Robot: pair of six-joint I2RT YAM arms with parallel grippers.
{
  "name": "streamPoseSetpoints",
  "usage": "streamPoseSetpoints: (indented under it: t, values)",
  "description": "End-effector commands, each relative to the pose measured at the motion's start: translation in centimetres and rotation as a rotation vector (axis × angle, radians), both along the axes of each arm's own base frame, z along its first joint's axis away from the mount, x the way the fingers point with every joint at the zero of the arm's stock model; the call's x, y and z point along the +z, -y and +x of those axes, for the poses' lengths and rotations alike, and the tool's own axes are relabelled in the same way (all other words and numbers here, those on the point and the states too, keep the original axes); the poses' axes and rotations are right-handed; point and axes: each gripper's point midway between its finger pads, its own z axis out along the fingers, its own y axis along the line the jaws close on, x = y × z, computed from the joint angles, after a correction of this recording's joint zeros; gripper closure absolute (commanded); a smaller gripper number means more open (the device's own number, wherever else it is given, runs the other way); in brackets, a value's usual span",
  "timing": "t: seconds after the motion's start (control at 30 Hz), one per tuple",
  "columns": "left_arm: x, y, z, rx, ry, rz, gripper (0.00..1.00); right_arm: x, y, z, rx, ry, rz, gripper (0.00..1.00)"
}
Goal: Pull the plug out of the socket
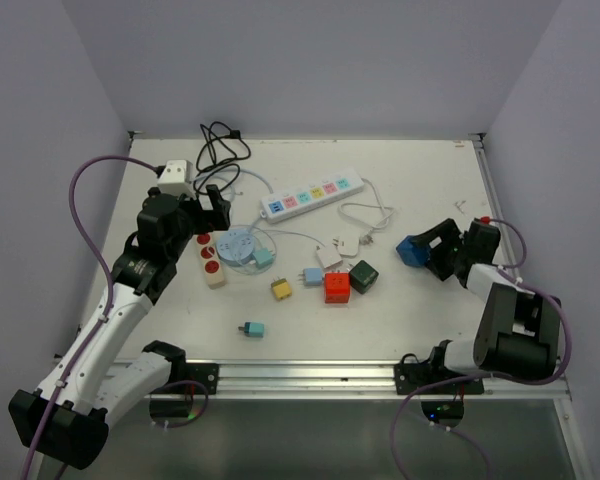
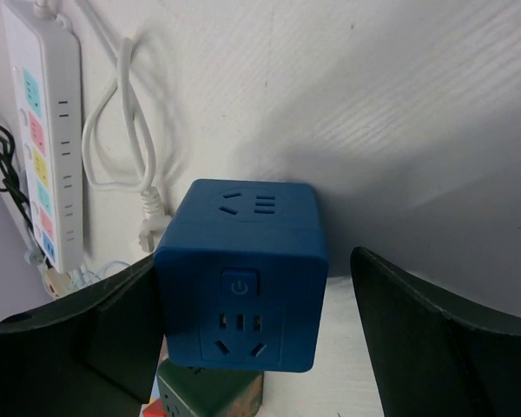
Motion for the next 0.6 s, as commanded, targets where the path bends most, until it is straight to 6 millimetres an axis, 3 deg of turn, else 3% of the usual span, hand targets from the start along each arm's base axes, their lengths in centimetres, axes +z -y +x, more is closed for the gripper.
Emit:
streamPoseSetpoints:
  t: [0.0, 0.1, 0.17, 0.23, 0.33, 0.37, 0.5, 0.53, 0.57]
  values:
    - [1.1, 0.2, 0.3, -0.017, 0.048, 0.007, 0.01, -0.2, 0.4, -1.0, -0.035, 0.024, 0.044, 0.18]
    - [1.1, 0.3, 0.3, -0.021, 0.05, 0.006, 0.01, -0.4, 0.3, -1.6, -0.037, 0.038, 0.053, 0.24]
    - [1.0, 0.2, 0.3, -0.018, 0.048, 0.009, 0.01, -0.5, 0.0, -2.0, -0.033, 0.053, 0.06, 0.35]
    - [1.1, 0.3, 0.3, -0.022, 0.049, 0.006, 0.01, -0.1, 0.2, -2.0, -0.036, 0.078, 0.041, 0.58]
    - [1.0, 0.4, 0.3, -0.026, 0.047, 0.004, 0.01, 0.2, 0.0, -1.9, -0.037, 0.122, 0.054, 0.77]
    - [1.0, 0.4, 0.3, -0.028, 0.047, 0.004, 0.01, 0.2, -0.3, -1.9, -0.033, 0.134, 0.068, 0.79]
    - [1.0, 0.5, 0.3, -0.031, 0.047, 0.004, 0.0, 4.3, -1.0, 1.0, 0.014, 0.382, 0.12, 0.82]
    - [1.1, 0.5, 0.2, -0.029, 0.049, 0.002, 0.01, 3.9, -1.2, 1.4, 0.007, 0.374, 0.159, 0.82]
    - [1.0, 0.5, 0.2, -0.031, 0.048, 0.002, 0.01, 5.8, -1.1, 2.6, 0.028, 0.463, 0.159, 0.82]
